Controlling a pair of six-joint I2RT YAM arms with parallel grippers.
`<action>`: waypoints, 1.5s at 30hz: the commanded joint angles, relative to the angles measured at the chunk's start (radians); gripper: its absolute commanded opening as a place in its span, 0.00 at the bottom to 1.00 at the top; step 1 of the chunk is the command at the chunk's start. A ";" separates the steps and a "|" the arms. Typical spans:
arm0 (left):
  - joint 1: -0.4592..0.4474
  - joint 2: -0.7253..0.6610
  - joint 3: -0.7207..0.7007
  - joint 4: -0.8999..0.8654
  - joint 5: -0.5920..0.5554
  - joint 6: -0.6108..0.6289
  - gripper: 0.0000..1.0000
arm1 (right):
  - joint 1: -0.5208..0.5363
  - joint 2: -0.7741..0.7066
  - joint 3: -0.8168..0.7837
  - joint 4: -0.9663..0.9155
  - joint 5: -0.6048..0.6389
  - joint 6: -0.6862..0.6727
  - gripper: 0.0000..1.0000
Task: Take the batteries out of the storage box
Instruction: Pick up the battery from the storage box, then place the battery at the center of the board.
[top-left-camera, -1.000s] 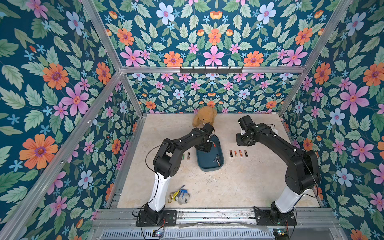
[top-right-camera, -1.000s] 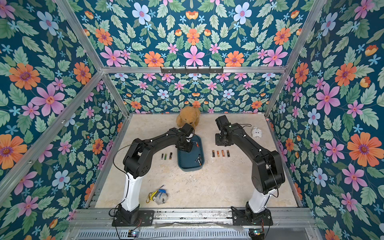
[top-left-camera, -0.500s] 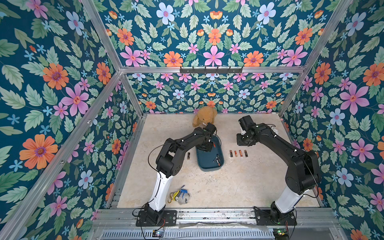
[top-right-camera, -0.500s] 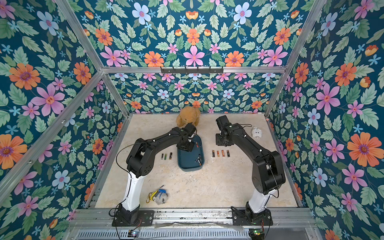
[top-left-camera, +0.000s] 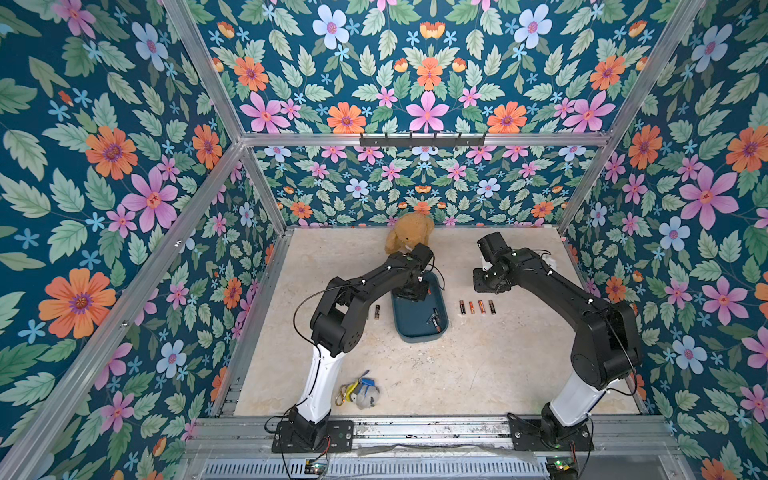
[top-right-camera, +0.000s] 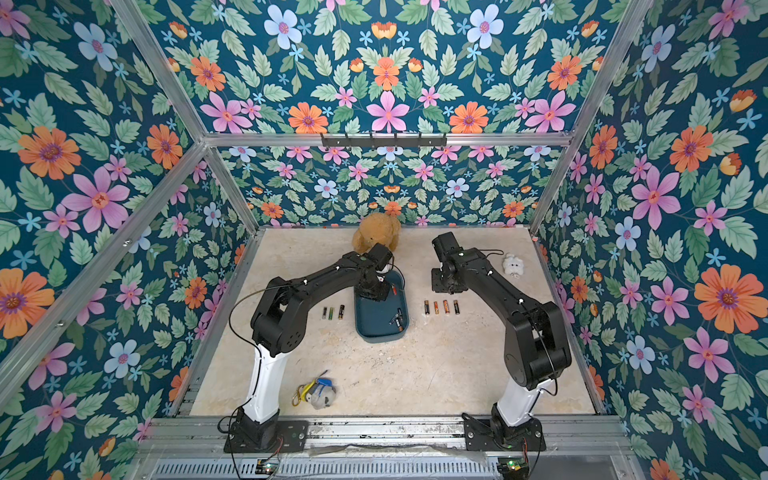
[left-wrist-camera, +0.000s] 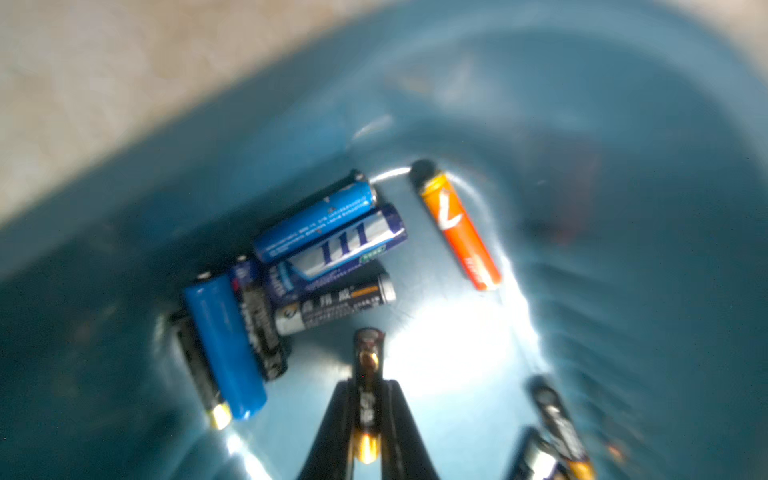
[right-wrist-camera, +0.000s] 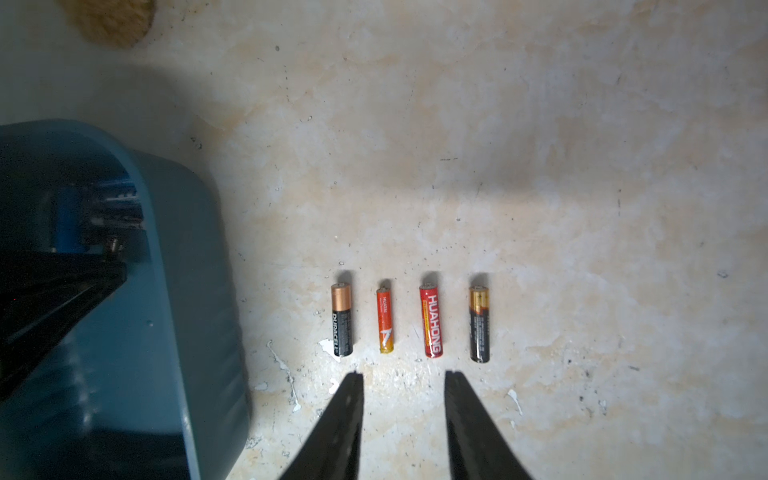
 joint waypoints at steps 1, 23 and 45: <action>0.000 -0.030 -0.002 -0.012 0.018 -0.017 0.14 | 0.001 -0.014 -0.008 0.012 -0.013 -0.007 0.38; 0.204 -0.367 -0.212 -0.031 0.077 -0.018 0.15 | 0.033 -0.008 0.053 -0.008 -0.027 0.027 0.38; 0.471 -0.441 -0.555 0.072 0.073 0.103 0.15 | 0.046 -0.008 0.043 -0.025 -0.009 0.039 0.38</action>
